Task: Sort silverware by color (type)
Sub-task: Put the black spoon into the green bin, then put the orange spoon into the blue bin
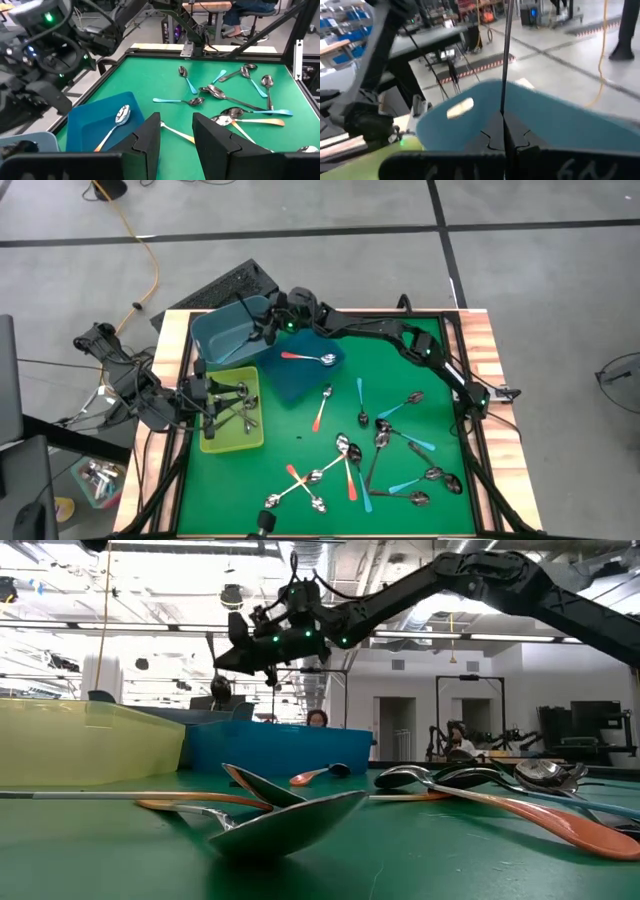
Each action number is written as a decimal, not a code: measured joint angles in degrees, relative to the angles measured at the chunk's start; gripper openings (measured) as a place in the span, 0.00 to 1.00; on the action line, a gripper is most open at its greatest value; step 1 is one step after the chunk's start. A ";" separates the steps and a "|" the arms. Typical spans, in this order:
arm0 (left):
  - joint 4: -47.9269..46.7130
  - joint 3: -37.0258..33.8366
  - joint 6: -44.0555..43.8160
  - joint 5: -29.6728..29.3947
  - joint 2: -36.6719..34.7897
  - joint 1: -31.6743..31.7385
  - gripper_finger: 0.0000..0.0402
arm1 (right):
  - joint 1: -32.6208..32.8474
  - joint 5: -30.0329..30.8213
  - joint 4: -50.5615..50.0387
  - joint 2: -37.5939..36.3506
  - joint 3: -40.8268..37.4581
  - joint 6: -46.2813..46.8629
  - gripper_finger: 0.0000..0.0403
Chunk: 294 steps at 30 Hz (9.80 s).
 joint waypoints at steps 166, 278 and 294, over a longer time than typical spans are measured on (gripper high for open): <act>-8.49 0.02 -5.13 4.68 0.02 -0.07 0.25 | 49.33 10.56 -103.24 -12.13 4.07 30.95 0.22; 4.61 -7.41 -1.33 7.16 -1.47 -0.07 0.25 | 47.39 21.32 -59.30 -20.91 -36.56 65.25 0.03; 4.61 -7.41 -1.31 7.08 -1.49 -0.07 0.25 | 47.27 26.14 -66.39 -20.60 -28.40 59.60 0.02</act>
